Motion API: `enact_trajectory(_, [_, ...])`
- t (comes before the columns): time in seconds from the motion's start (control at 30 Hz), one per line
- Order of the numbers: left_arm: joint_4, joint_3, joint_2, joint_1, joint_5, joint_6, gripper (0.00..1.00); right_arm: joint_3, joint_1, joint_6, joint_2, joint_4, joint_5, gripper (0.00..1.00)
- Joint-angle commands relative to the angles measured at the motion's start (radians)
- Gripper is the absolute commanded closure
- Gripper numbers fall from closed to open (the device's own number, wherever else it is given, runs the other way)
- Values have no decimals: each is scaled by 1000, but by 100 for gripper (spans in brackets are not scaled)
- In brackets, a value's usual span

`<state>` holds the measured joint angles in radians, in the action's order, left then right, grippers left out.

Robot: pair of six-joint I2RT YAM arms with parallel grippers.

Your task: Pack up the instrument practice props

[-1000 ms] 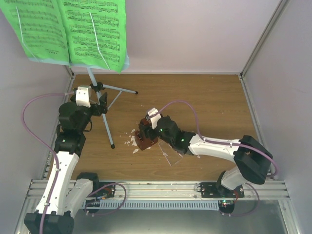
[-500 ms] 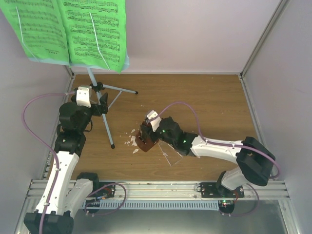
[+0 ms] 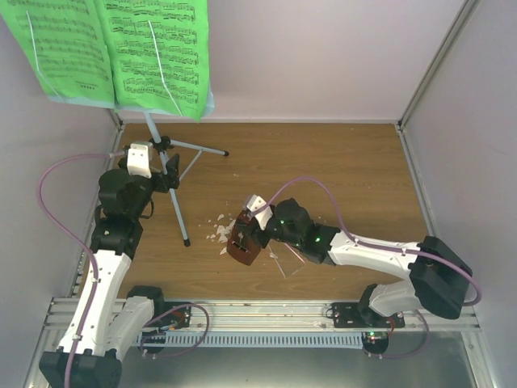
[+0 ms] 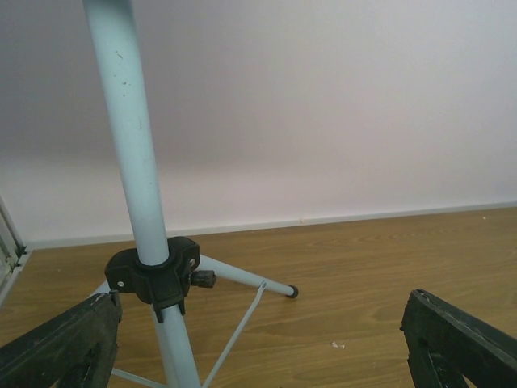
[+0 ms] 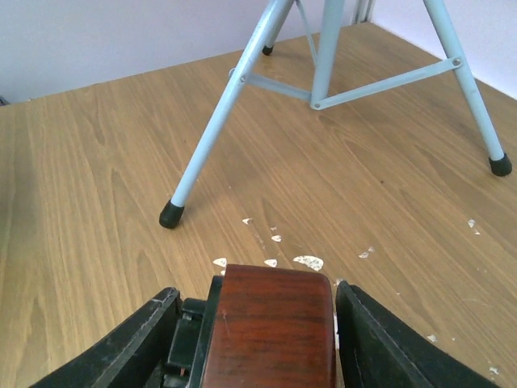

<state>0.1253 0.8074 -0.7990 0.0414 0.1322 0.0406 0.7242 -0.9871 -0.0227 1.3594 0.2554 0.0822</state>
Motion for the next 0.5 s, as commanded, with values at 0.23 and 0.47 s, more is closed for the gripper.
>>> enact_trajectory(0.23, [-25, -1, -10, 12, -54, -9, 2, -26, 1, -38, -146, 33, -60, 0])
enact_trajectory(0.47, [-33, -4, -4, 15, -41, -12, 1, -146, 36, -146, -320, 20, -233, 0])
